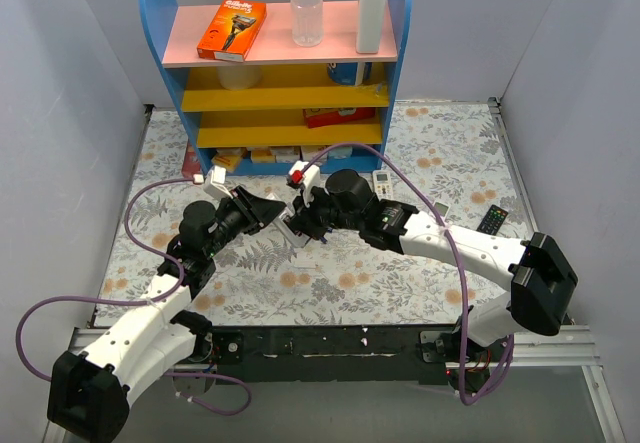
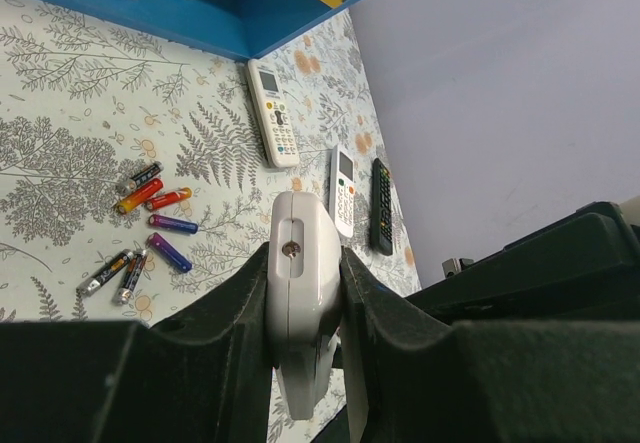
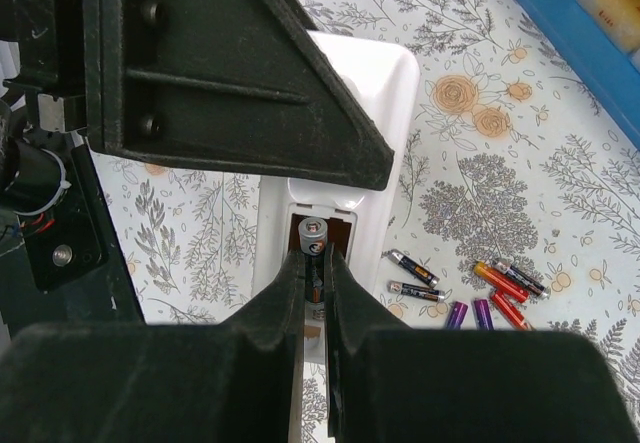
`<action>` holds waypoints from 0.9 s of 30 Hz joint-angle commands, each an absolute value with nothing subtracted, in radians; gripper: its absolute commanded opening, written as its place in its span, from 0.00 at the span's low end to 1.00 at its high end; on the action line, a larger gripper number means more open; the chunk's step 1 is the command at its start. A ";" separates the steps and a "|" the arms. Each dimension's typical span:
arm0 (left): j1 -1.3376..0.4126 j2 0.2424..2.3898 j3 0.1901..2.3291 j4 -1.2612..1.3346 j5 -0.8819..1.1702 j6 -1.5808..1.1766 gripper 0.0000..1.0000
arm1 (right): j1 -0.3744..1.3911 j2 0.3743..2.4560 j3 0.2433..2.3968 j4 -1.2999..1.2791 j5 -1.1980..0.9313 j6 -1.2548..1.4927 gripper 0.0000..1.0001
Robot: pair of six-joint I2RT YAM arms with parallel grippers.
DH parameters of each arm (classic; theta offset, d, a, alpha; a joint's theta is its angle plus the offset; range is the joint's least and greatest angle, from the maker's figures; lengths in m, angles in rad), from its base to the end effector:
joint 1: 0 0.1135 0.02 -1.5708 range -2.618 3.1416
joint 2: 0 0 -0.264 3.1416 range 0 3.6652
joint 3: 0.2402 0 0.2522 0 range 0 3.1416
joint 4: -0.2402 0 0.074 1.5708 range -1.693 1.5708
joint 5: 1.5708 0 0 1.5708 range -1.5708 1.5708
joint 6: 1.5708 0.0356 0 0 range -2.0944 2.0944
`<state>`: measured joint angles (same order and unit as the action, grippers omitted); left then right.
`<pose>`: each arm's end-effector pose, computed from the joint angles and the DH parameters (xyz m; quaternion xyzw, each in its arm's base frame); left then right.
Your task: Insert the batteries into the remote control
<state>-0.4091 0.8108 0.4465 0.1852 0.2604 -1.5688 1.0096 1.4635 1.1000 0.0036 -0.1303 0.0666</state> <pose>0.1753 -0.0860 0.2543 -0.3473 0.6822 -0.5858 0.2661 0.1793 0.2940 0.3065 -0.4057 0.7141 0.3370 0.4602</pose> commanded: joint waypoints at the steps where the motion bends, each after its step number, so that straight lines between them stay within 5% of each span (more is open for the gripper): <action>1: -0.414 0.798 0.508 0.144 0.239 -1.585 0.00 | 1.012 1.417 1.088 0.067 -0.104 0.038 0.02; 27: -0.413 0.758 0.508 0.084 0.209 -1.626 0.00 | 1.061 1.466 1.060 0.094 -0.009 0.011 0.02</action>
<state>-0.4099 0.7891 0.4721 0.0818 0.2165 -1.6100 1.0500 1.4506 1.0744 0.0563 -0.0486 0.0334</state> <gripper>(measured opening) 0.249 0.119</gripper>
